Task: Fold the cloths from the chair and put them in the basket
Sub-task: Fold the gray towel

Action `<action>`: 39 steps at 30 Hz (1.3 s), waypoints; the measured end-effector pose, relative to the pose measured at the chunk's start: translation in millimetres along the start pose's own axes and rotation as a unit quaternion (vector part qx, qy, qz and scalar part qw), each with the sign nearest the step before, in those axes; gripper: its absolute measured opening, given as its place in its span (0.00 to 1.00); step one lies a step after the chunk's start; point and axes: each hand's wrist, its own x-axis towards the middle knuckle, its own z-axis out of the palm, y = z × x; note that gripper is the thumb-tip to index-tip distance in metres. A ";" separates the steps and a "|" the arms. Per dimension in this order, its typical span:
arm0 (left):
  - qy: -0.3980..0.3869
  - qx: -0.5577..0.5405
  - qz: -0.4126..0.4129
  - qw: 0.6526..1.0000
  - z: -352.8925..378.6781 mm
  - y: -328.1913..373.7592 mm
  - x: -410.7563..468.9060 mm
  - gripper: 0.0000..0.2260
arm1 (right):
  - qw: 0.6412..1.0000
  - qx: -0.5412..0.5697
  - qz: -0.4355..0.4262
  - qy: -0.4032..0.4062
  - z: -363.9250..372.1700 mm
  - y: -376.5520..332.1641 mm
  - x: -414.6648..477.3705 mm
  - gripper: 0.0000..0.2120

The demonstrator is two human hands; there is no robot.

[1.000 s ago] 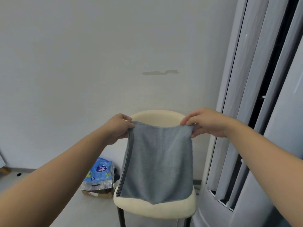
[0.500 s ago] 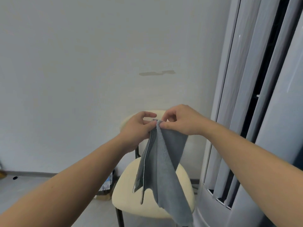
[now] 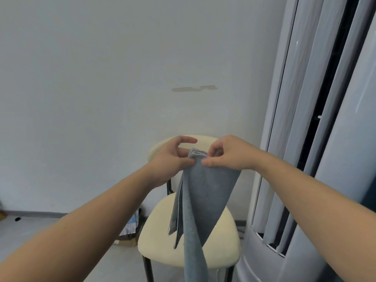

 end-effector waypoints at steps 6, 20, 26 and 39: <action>0.050 0.043 0.019 0.998 -16.5 5.6 11.7 0.18 | 0.983 -0.138 0.018 -0.118 13.3 9.2 -7.2 0.16; 0.120 0.138 -0.030 0.983 -61.7 0.6 19.1 0.11 | 0.985 -0.169 -0.024 0.010 -14.5 -7.3 -3.9 0.23; 0.114 0.100 -0.073 0.986 -55.4 -3.0 19.4 0.11 | 0.994 -0.098 -0.014 -0.046 -13.7 -16.9 -9.5 0.27; 0.127 0.012 -0.101 0.987 -46.8 -8.2 6.8 0.12 | 0.985 -0.164 0.038 -0.048 -20.2 -35.3 -13.3 0.20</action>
